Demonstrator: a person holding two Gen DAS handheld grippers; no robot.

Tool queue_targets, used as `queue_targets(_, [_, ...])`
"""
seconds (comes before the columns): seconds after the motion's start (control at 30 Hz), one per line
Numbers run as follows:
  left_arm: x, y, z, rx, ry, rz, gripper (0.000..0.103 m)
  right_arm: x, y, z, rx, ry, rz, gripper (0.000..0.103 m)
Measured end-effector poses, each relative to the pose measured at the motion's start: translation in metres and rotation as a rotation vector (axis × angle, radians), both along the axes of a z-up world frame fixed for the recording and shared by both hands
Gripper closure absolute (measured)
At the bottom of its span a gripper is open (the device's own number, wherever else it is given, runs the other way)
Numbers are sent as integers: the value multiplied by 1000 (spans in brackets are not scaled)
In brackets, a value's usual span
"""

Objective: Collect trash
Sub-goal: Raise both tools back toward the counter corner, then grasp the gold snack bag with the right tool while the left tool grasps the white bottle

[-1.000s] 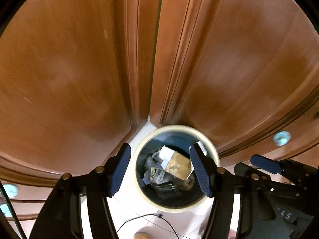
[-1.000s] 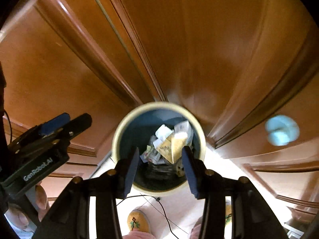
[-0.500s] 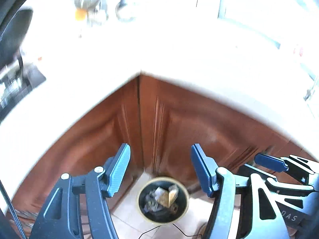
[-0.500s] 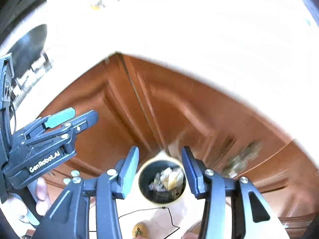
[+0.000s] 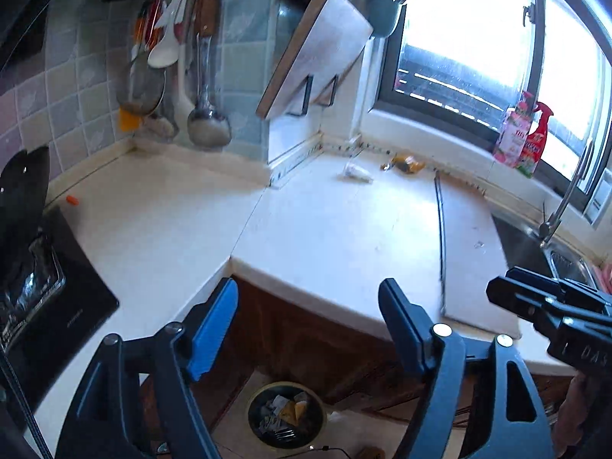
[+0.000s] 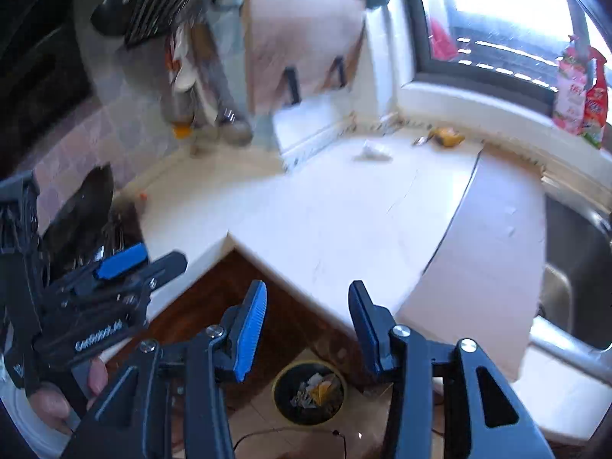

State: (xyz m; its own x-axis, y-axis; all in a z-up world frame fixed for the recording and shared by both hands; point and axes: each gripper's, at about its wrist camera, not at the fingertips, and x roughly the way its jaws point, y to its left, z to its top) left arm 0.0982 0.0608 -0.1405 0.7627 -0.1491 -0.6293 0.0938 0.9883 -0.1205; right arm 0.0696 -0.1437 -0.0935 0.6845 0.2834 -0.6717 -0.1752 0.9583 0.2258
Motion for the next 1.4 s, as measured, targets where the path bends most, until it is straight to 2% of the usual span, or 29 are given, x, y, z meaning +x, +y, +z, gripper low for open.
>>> queue_targets(0.2, [19, -27, 59, 3, -13, -34, 25, 34, -34, 48, 25, -5, -29, 58])
queue_targets(0.3, [31, -41, 82, 15, -31, -43, 17, 53, -54, 65, 46, 17, -42, 58])
queue_targets(0.57, [86, -74, 120, 2, -22, -72, 15, 131, -112, 105, 72, 129, -53, 58])
queue_targets(0.7, [123, -96, 126, 41, -12, -69, 9, 180, -137, 123, 57, 139, -55, 57])
queue_targets(0.77, [148, -108, 124, 54, -4, -72, 9, 210, -149, 125, 48, 150, -57, 53])
queue_targets(0.9, [204, -134, 111, 74, 29, -68, 9, 269, -166, 111, 19, 188, -65, 51])
queue_targets(1.1, [285, -167, 66, 130, 105, -33, 9, 356, -185, 57, 22, 275, -57, 51])
queue_targets(1.23, [335, -175, 29, 91, 193, -1, 9, 403, -198, 17, 22, 281, -75, 51])
queue_targets(1.4, [387, -168, -16, 18, 303, 71, 9, 453, -214, -36, 40, 340, -105, 51])
